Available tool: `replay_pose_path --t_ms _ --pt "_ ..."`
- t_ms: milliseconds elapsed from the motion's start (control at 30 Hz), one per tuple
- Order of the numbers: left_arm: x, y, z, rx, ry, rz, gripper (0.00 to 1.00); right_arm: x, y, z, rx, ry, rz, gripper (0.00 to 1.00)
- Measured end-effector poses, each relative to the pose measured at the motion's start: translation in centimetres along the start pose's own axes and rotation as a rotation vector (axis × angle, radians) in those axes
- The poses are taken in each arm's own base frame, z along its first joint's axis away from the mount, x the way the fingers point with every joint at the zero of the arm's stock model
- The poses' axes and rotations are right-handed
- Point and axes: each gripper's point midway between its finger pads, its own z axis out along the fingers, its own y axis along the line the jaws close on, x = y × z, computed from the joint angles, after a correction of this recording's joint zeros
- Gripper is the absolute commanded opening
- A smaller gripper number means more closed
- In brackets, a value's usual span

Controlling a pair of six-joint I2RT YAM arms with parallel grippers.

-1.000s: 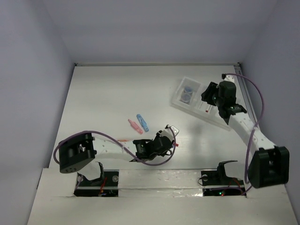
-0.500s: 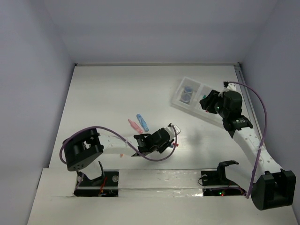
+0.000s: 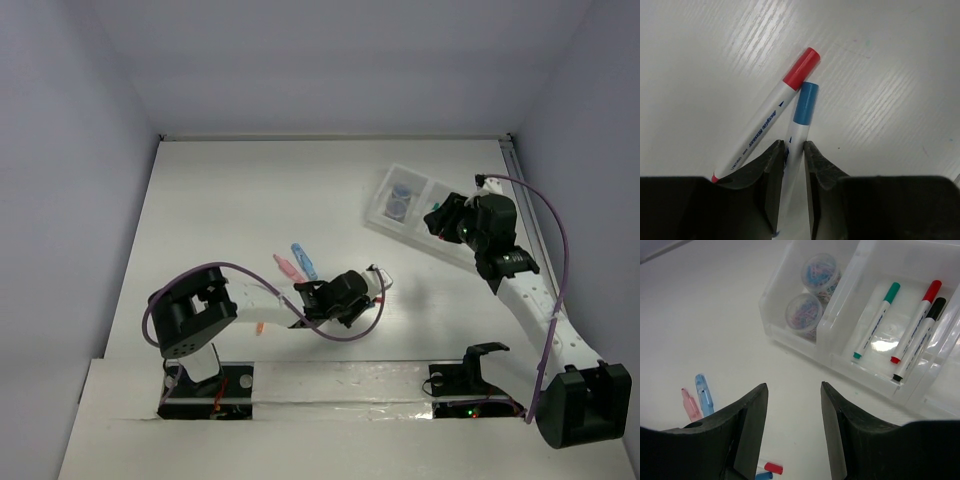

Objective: Sort the stationery into containers
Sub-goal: Pick up the pen from the center of the board, then place the pen in the storage box.

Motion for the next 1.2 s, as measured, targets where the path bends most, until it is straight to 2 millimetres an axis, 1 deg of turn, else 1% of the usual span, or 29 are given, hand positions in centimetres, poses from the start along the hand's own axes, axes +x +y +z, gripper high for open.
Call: replay_pose_path --t_ms 33,67,133,167,333,433,500,567,600,733,800,867,933,1000,1100,1200 --pt "0.0 -0.2 0.0 0.009 0.000 -0.003 0.15 0.0 0.0 0.0 -0.001 0.000 0.000 0.52" --pt "0.0 -0.4 0.0 0.017 -0.001 -0.008 0.10 0.0 0.0 0.0 -0.001 0.000 0.000 0.52" --pt "-0.1 -0.6 0.1 0.030 -0.004 -0.018 0.05 0.0 0.1 0.0 -0.003 0.002 0.000 0.52" --pt "-0.2 -0.7 0.1 0.033 -0.007 -0.020 0.00 0.0 0.1 0.0 -0.004 0.002 0.000 0.52" --pt "-0.2 -1.5 0.1 0.048 -0.011 -0.030 0.00 -0.1 0.3 -0.3 -0.011 -0.004 -0.001 0.53" --pt "-0.2 -2.5 -0.1 0.071 -0.011 -0.036 0.00 -0.4 0.5 -0.7 -0.019 -0.015 -0.002 0.55" --pt "-0.3 -3.0 -0.6 0.088 -0.013 -0.047 0.00 -0.6 0.7 -1.1 -0.026 -0.022 -0.004 0.57" --pt "-1.3 -3.3 -1.6 0.103 -0.046 -0.063 0.00 -0.9 1.0 -1.7 -0.034 -0.030 -0.003 0.59" --pt "-2.1 -3.5 -2.1 0.112 -0.070 -0.072 0.00 -1.1 1.2 -2.0 -0.039 -0.036 -0.003 0.59" --pt "-6.4 -3.7 -4.5 0.143 -0.206 -0.121 0.00 -3.0 2.8 -3.9 -0.084 -0.093 -0.006 0.60" --pt "-8.5 -3.2 -4.8 0.141 -0.252 -0.149 0.00 -4.1 3.7 -5.1 -0.113 -0.130 -0.007 0.60" --pt "-10.7 -2.2 -4.5 0.130 -0.289 -0.180 0.00 -5.4 4.7 -6.9 -0.147 -0.180 -0.010 0.60" --pt "-13.3 -1.2 -3.7 0.116 -0.325 -0.210 0.00 -6.6 5.7 -8.7 -0.177 -0.231 -0.015 0.60" --pt "-16.1 -0.1 -2.5 0.104 -0.354 -0.232 0.00 -7.9 6.7 -10.5 -0.205 -0.284 -0.022 0.61" --pt "-20.1 1.1 0.4 0.101 -0.389 -0.252 0.00 -9.2 8.0 -13.2 -0.251 -0.349 -0.026 0.61" --pt "-23.2 2.0 3.5 0.105 -0.394 -0.267 0.00 -9.8 8.9 -15.3 -0.294 -0.391 -0.031 0.61"
